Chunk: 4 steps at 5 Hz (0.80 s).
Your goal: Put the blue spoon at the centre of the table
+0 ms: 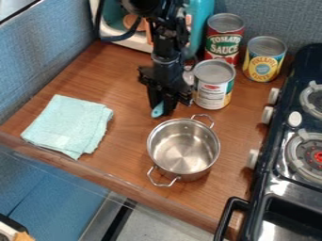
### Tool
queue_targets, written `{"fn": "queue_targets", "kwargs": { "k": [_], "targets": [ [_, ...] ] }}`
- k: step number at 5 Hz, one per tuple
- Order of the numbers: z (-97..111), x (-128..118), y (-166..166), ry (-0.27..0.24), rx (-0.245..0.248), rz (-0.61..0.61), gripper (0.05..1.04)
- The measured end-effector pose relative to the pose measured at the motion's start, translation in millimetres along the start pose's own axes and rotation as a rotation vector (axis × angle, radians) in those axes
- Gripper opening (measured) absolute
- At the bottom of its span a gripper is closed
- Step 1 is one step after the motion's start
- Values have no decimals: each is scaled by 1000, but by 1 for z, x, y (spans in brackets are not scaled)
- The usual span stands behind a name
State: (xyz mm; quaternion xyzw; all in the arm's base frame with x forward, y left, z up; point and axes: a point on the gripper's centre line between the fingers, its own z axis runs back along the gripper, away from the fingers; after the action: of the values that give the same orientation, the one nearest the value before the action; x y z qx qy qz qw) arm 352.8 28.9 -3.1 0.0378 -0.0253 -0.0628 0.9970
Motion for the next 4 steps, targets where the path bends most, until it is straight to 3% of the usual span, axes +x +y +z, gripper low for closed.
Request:
{"fn": "queue_targets", "kwargs": {
  "k": [1, 2, 3, 4],
  "targets": [
    [25, -7, 0, -39, -8, 36, 326],
    [62, -10, -4, -104, 20, 67, 326],
    [82, -12, -24, -132, -5, 33, 326],
    [88, -11, -60, -132, -23, -59, 326]
  ]
}}
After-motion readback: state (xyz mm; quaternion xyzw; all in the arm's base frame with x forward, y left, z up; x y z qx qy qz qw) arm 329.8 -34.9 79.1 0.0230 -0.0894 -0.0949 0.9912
